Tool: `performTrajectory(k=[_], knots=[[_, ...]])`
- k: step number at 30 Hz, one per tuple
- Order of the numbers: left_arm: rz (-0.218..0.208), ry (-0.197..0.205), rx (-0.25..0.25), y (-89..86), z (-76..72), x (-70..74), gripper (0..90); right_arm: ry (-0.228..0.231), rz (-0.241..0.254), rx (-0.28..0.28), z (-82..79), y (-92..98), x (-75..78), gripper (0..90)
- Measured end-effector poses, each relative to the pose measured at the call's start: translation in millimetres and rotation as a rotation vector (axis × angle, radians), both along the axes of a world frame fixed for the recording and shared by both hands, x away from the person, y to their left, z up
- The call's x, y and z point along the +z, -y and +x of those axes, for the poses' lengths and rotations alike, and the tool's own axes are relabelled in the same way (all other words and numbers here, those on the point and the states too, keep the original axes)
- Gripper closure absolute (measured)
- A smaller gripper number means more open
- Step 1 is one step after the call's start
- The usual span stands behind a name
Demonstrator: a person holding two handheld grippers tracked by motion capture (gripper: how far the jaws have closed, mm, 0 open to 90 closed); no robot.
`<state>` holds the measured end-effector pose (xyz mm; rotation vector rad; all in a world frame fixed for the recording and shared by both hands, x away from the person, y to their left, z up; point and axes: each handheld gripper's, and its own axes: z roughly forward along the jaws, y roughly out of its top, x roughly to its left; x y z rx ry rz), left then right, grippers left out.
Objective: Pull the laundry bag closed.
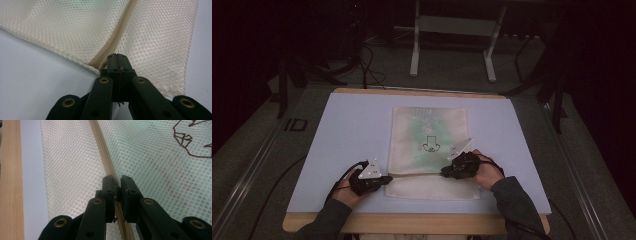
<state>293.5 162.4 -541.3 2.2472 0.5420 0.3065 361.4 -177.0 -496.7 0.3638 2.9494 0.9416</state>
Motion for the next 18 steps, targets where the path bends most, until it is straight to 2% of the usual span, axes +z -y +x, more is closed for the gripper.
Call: performTrajectory(k=[18], knots=[[0.000, -0.001, 0.000, 0.0, 0.0, 0.0, 89.7, -0.005, 0.005, -0.005, -0.3, 5.3, -0.3, 82.3]])
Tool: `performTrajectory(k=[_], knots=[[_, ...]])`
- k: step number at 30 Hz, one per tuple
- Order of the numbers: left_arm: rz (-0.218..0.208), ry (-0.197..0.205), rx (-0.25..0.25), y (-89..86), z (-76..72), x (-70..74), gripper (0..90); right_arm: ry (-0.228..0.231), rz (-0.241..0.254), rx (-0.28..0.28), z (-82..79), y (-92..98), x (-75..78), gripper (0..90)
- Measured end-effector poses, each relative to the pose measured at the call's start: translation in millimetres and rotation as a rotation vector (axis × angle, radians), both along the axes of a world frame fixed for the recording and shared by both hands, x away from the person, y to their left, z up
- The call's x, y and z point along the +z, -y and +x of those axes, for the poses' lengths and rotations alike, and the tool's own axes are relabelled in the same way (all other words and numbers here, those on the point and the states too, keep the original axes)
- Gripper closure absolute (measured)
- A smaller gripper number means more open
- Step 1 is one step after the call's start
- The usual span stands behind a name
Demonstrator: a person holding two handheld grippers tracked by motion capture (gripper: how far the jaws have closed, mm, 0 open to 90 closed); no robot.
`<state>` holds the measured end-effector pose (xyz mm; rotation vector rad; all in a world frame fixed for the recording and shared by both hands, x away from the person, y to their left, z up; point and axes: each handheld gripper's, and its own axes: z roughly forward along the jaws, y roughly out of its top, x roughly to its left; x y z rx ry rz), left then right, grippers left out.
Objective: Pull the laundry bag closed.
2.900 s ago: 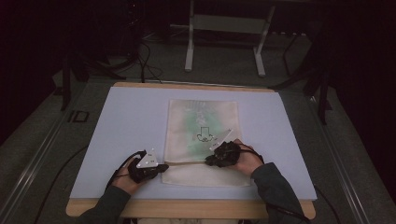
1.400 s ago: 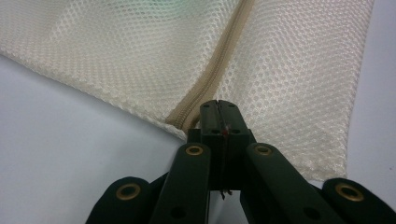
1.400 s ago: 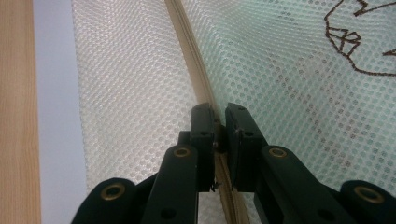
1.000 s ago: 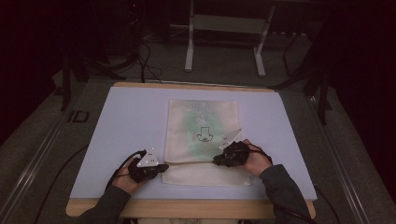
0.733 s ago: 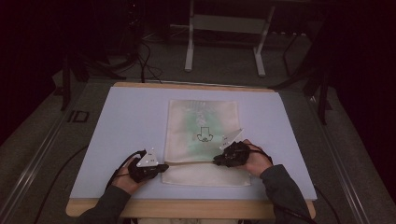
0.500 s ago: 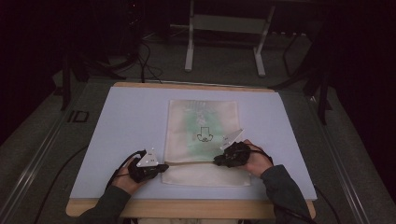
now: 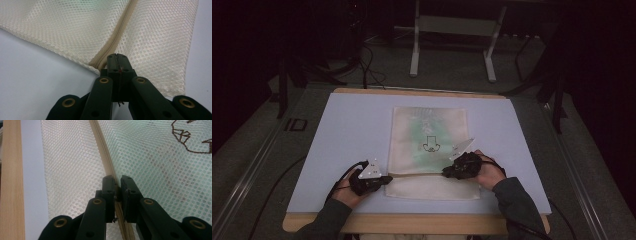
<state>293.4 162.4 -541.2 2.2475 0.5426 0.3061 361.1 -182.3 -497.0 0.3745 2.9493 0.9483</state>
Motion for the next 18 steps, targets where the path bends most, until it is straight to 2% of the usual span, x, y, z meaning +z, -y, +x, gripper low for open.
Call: performTrajectory(k=[7, 18], knots=[[-0.001, -0.001, 0.001, 0.0, 0.1, 0.0, 89.7, -0.002, -0.006, -0.001, -0.2, 1.1, -0.5, 82.3], [-0.002, -0.003, 0.000, -0.3, 0.4, 0.0, 89.7, -0.005, -0.001, -0.017, -0.7, 12.6, -1.0, 82.3]])
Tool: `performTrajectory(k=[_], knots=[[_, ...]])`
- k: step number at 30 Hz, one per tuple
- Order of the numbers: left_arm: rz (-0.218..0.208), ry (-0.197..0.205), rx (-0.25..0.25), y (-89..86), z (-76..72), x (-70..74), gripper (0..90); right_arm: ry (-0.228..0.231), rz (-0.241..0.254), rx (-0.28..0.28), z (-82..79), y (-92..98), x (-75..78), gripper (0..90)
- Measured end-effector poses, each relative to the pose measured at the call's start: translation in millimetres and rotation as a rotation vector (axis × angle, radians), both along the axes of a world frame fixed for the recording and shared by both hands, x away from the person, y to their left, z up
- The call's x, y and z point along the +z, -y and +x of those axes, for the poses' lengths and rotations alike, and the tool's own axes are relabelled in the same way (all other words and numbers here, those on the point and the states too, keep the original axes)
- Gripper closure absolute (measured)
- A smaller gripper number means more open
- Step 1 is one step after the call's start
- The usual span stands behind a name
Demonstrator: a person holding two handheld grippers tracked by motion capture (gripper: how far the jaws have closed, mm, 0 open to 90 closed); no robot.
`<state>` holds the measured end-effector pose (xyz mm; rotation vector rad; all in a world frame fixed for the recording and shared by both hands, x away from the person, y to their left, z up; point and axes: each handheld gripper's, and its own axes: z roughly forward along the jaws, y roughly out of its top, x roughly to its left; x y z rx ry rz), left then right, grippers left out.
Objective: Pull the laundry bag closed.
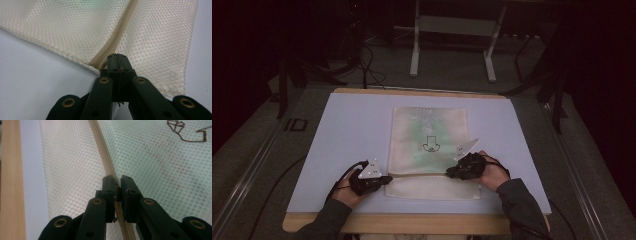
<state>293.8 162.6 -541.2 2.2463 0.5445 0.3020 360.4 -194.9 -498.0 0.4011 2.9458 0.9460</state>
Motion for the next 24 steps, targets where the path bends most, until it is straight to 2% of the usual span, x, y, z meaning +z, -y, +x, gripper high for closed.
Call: performTrajectory(k=[17, 24], knots=[[0.000, -0.001, -0.001, 0.0, 0.1, 0.1, 89.7, -0.004, -0.006, -0.015, -0.6, 9.5, -0.5, 82.3], [0.000, -0.001, -0.001, -0.1, 0.3, 0.1, 89.7, -0.009, -0.006, -0.036, -2.0, 20.1, -2.1, 82.3]])
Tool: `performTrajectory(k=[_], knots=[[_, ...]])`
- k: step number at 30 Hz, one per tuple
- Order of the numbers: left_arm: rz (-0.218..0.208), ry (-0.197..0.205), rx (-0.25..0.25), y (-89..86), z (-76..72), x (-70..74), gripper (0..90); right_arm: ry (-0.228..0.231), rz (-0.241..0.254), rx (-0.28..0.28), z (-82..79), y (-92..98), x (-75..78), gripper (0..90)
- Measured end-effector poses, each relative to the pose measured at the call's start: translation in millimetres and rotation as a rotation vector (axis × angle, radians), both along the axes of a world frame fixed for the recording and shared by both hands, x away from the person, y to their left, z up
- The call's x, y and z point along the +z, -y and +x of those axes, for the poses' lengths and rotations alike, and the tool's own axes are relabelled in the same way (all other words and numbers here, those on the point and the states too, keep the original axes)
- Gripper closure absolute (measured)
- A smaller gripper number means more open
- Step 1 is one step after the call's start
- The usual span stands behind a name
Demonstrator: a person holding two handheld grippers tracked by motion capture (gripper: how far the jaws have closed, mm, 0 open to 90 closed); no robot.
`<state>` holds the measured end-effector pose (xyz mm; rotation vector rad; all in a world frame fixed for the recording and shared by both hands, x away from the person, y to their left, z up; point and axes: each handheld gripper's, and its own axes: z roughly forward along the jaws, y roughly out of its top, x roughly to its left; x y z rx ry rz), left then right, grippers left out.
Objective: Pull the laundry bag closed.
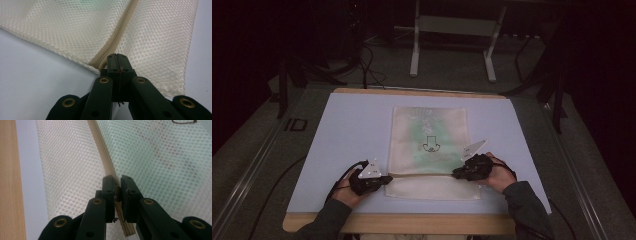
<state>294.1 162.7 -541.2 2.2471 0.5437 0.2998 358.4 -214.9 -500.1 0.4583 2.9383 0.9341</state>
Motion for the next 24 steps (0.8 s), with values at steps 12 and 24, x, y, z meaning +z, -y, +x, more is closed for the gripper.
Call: performTrajectory(k=[12, 24], knots=[[-0.001, -0.001, 0.000, -0.1, 0.0, -0.1, 89.7, -0.003, 0.004, -0.017, 0.0, 11.0, -0.5, 82.3], [-0.002, -0.002, 0.000, -0.2, 0.2, -0.1, 89.7, -0.006, -0.002, -0.044, -1.4, 23.4, -0.1, 82.2]])
